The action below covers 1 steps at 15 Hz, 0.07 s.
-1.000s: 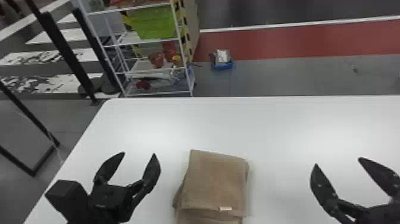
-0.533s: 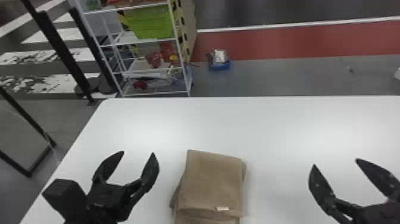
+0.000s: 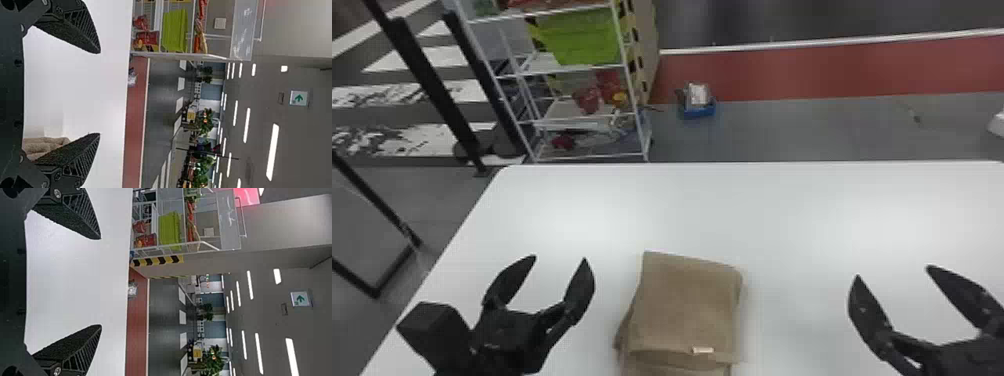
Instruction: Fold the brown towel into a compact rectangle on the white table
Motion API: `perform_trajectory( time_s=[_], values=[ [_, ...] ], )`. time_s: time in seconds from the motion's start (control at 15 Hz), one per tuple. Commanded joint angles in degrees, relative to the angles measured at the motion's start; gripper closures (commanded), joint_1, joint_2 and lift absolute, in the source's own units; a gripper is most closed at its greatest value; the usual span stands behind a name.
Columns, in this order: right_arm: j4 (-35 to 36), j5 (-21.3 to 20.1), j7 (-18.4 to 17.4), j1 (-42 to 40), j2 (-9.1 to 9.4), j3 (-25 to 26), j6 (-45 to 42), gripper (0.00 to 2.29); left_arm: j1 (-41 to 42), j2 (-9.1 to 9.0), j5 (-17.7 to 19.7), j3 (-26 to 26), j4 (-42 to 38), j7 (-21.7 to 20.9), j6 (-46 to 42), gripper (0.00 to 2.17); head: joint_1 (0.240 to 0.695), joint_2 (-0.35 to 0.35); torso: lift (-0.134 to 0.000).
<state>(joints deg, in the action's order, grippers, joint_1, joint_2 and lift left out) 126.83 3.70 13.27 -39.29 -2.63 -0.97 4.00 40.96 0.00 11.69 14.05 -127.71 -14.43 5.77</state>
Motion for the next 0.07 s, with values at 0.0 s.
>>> perform_trajectory(
  time_s=[0.0],
  values=[
    [0.1,0.0,0.0,0.0,0.0,0.4,0.0,0.08,0.0,-0.15,0.0,0.0,0.1,-0.2,0.0,0.15,0.695,0.187,-0.124]
  ],
)
